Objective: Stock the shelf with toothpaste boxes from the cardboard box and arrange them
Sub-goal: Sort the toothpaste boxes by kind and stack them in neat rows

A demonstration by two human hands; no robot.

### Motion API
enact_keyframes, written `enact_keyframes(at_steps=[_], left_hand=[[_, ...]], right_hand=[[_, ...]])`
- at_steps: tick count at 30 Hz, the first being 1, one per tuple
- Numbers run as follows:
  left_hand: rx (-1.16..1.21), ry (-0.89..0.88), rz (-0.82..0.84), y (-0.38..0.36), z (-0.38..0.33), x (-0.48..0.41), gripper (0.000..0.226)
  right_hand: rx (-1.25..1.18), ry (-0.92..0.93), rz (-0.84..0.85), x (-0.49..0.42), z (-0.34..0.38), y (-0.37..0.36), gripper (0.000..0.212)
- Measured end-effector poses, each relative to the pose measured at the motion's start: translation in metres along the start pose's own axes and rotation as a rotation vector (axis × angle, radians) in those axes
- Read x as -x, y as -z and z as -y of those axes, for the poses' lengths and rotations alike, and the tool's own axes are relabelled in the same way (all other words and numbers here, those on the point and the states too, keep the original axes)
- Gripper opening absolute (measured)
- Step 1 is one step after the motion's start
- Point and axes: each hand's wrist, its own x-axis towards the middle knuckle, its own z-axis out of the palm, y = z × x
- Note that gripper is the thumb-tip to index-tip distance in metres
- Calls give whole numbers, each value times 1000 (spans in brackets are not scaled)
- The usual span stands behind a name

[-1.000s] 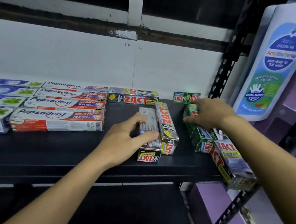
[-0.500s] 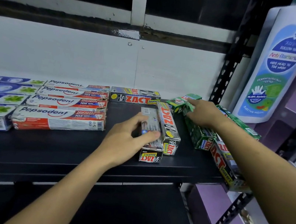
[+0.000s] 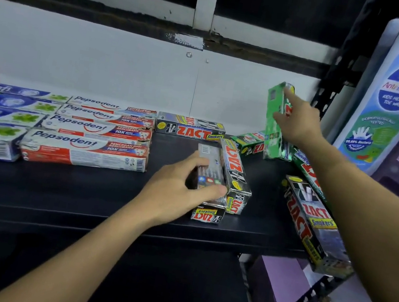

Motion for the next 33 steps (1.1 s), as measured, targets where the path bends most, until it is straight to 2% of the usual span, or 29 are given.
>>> enact_keyframes(at_steps=[4,10,15,18,21,25,27,30,33], left_hand=[[-31,-12,13,1,-2,1,85],[-28,-34,23,1,-3,1,95],[-29,-35,26,2,-2,1,100],[-7,-41,6,3,-3,2,95],[22,-40,-23,3,-2,2,83],[113,-20,-34,4,2,3,54],[128,-26,-33,5,1,5,51],[38,-82,-85,2,-5,10,43],[-94,-192,-171,-5,-9,19,42]], right_hand=[[158,-31,158,-4,-11,-21,51],[383,68,305,8,-14,-17,39],[166,234,242,51,25,9,34],[106,302,373,93,53,15,33],[124,256,467,120,58,4,39],[52,121,347,122,47,3,32],[121,79,318,121,36,8,32],[261,160,267,128,19,14,35],[316,260,254,144,15,19,25]])
